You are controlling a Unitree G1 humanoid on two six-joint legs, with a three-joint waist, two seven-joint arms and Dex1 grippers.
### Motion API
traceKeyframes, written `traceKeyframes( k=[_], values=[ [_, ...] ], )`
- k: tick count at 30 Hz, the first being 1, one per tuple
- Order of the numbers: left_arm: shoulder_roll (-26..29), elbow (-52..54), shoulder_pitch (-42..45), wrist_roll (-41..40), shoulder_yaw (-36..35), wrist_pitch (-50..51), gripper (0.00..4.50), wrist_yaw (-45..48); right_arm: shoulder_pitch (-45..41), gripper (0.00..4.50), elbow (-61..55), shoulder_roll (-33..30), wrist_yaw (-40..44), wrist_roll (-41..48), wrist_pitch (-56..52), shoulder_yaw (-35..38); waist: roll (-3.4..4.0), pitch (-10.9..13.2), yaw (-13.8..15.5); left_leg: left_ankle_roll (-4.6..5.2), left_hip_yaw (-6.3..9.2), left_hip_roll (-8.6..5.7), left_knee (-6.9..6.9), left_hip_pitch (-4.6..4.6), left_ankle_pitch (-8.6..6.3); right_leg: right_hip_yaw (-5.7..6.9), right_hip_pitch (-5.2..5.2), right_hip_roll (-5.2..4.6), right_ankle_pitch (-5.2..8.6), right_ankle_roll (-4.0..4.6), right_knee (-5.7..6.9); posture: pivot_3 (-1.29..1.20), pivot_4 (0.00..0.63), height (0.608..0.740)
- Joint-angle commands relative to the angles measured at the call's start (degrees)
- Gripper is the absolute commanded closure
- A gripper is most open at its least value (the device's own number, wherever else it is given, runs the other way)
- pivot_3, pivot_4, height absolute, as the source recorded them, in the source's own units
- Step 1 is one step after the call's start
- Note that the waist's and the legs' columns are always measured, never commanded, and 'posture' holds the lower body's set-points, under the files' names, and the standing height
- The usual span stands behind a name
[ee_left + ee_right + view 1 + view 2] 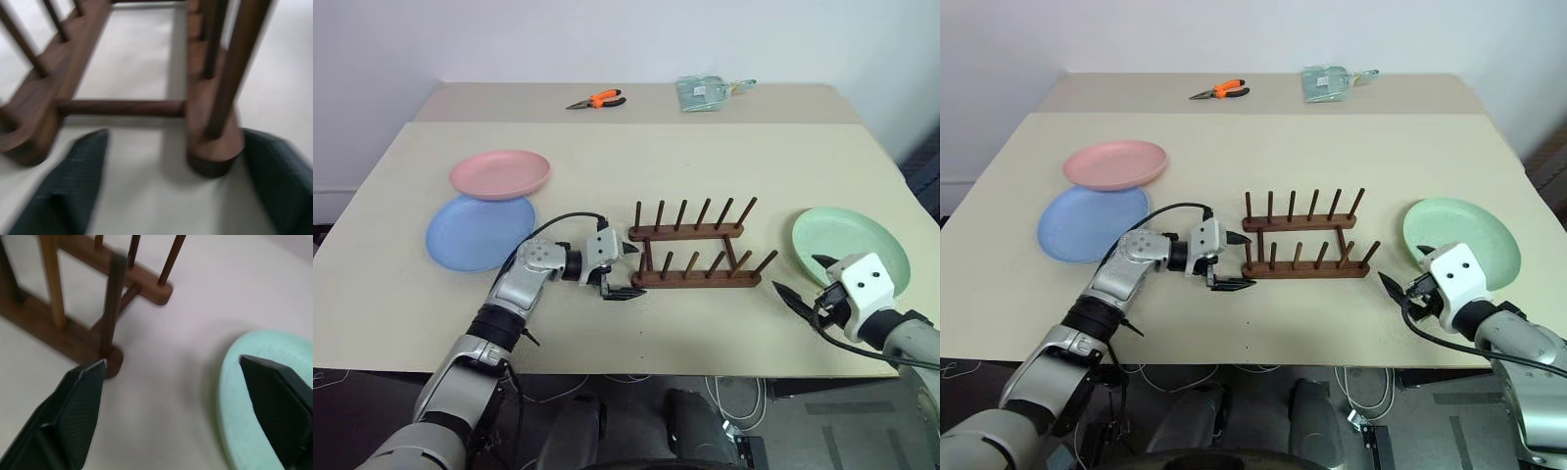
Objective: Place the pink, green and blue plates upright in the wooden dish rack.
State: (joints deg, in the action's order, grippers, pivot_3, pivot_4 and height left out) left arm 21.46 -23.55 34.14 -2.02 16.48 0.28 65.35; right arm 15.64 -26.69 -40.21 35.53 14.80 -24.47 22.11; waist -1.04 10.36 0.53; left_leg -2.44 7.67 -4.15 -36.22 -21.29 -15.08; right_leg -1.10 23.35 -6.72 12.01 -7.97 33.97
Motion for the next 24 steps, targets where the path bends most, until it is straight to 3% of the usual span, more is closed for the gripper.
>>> traceKeyframes(
  k=[1,3,6,8,12,16,24],
  values=[
    [5.33,6.67,-4.72,-1.67,-1.06,6.74,0.22,2.79,2.81,1.86,-3.08,-1.65,3.48,1.17,-0.15,0.27,0.03,-0.02,-0.33,0.0,-0.01,0.01,0.01,0.01,0.0,0.0,0.0,0.01,0.0,0.0,0.01,0.0,0.15,0.74],
    [8.3,13.99,-8.3,-4.44,-0.57,11.97,0.99,5.54,3.72,2.85,-4.2,-1.79,4.47,1.15,-0.5,-1.69,0.03,-0.03,-0.8,0.0,-0.01,0.05,0.06,0.04,0.0,0.0,0.0,0.02,0.02,0.01,0.03,0.0,0.15,0.74],
    [10.3,24.77,-13.42,-8.43,0.61,19.6,2.52,6.68,3.33,4.46,-4.27,-1.31,4.16,-0.47,-0.95,-5.92,0.13,-0.1,-1.25,0.0,0.0,0.1,0.04,0.04,-0.01,0.0,0.01,0.03,0.14,0.17,0.05,0.0,0.15,0.74],
    [8.34,28.91,-15.07,-8.46,1.68,22.74,3.48,2.99,2.23,4.5,-2.77,-1.09,3.03,-2.89,-0.93,-9.47,0.19,-0.13,-1.08,-0.01,0.0,0.1,0.02,0.02,-0.01,-0.01,-0.01,-0.03,0.17,0.19,0.03,0.0,0.15,0.74],
    [3.41,27.27,-15.42,-0.97,5.04,18.31,3.48,-7.05,-1.99,4.5,0.98,0.45,-1.3,-7.73,-0.99,-14.51,0.18,-0.14,0.38,0.0,0.02,0.03,-0.1,-0.07,-0.01,-0.01,-0.03,-0.09,0.19,0.19,-0.04,0.0,0.15,0.74],
    [-4.45,19.14,-12.04,3.68,3.24,20.65,3.48,-21.98,-8.96,4.5,6.72,3.35,-7.21,-13.88,-0.75,-19.7,0.0,-0.29,0.61,0.0,0.05,-0.02,-0.23,-0.01,0.0,0.0,-0.23,-0.09,0.16,0.2,-0.12,0.0,0.15,0.74],
    [-8.4,9.91,-6.67,4.11,0.84,18.68,3.48,-31.19,-21.21,4.5,17.81,7.96,-12.47,-18.49,1.3,-23.36,-0.04,-0.54,0.01,-0.01,0.05,0.0,-0.31,0.06,0.0,0.03,-0.19,0.02,0.12,0.2,0.09,0.0,0.15,0.74]
  ],
)
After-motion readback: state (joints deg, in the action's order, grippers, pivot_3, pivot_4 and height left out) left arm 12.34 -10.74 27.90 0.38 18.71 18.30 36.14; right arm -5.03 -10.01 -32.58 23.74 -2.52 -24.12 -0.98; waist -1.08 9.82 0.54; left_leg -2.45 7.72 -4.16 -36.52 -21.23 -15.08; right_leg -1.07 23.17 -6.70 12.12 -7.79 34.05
